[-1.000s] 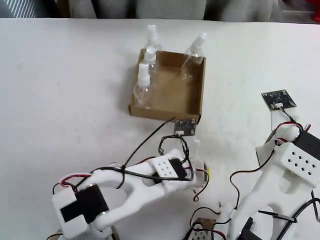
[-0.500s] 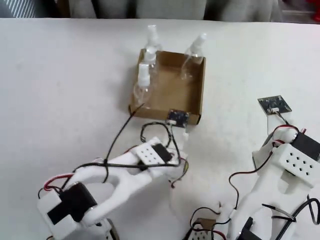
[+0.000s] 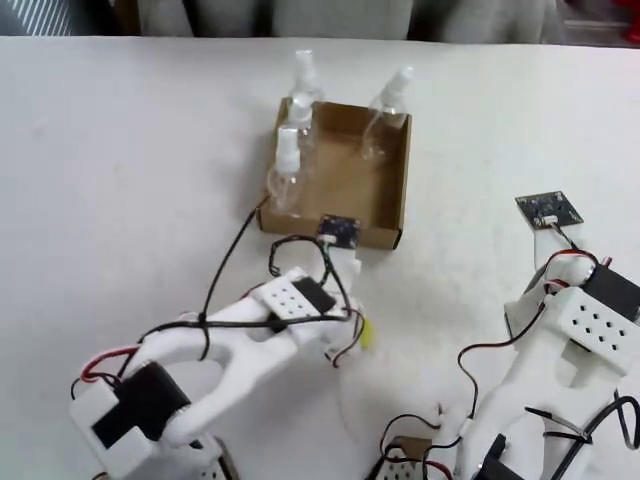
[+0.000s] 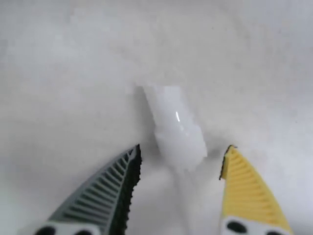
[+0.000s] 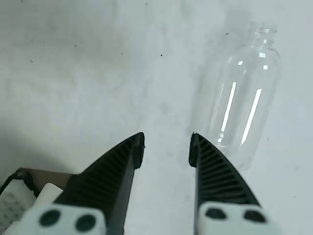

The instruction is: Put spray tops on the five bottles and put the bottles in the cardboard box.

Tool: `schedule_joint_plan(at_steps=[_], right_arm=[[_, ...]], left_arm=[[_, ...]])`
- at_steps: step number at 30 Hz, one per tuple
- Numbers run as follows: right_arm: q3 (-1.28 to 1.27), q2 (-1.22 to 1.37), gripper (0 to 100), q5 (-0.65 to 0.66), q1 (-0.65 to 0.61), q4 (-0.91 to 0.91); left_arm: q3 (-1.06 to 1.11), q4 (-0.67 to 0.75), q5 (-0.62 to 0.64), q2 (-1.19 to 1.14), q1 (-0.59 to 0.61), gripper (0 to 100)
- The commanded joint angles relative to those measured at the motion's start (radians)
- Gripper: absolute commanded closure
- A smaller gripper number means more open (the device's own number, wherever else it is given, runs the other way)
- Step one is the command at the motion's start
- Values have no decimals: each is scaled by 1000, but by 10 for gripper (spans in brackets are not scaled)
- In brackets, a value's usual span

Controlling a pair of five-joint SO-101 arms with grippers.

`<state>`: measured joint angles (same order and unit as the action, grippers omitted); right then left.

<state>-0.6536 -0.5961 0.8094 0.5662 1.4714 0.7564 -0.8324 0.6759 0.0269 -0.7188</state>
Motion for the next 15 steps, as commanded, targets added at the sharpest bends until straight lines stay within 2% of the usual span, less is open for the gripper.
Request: schedule_joint_plan(at_steps=[1,11,15], right_arm=[[3,-18,878,12,10,-15],[3,-18,878,12,4,-15],[3,-18,878,12,5,-15]], left_arm=[[-80,-3,80,41,87,732],[-75,23,101,30,42,732],[-117,40,124,-88,30,732]])
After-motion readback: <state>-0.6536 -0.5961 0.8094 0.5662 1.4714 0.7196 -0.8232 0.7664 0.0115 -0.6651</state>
